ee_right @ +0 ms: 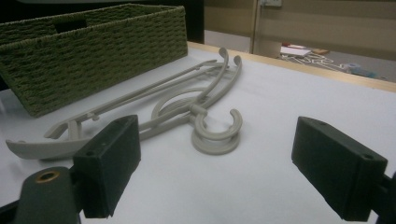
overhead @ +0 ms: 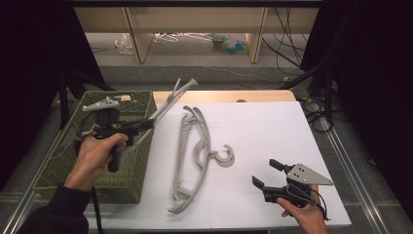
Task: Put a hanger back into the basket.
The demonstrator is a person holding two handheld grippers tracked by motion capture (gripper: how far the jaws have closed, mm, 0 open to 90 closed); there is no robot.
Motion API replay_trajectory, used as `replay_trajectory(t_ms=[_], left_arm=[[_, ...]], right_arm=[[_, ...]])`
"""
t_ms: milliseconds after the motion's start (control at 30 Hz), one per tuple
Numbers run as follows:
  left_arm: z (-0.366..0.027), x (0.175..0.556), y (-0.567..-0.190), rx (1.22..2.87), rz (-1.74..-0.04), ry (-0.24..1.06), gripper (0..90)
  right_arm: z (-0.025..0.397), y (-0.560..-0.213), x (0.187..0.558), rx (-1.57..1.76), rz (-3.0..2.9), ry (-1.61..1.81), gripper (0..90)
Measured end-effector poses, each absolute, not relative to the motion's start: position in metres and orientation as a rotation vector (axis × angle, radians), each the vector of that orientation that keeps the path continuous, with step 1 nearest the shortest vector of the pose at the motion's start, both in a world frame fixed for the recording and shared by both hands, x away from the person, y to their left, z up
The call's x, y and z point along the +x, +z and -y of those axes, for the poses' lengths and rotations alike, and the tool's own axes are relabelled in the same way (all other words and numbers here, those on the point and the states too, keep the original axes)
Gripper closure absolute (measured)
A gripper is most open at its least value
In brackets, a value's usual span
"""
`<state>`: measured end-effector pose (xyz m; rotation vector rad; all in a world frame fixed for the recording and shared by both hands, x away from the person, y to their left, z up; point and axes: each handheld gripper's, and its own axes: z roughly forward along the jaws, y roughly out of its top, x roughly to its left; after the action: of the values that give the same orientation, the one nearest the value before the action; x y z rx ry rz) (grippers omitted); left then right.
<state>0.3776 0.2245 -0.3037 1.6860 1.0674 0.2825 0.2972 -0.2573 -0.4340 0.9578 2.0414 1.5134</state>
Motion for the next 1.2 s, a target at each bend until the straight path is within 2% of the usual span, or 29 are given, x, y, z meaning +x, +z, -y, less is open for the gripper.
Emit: replay_trajectory(t_ms=[533,700,1067,1200], left_arm=[[-0.313,0.354,-0.317,1.604,-1.106,0.302,81.3],[-0.343,0.343,-0.322,1.646,-1.106,0.325,81.3],[-0.369,0.332,-0.321,1.668,-1.096,0.314,81.3],[-0.372,0.334,-0.326,1.723,-1.101,0.310,81.2]], right_arm=[[0.257,-0.434,0.298,0.961,-2.046,1.511,16.5],[0.255,-0.435,0.299,0.959,-2.036,1.526,16.5],[0.255,-0.435,0.299,0.963,-2.034,1.514,16.7],[0.255,-0.435,0.299,0.963,-2.044,1.507,17.0]])
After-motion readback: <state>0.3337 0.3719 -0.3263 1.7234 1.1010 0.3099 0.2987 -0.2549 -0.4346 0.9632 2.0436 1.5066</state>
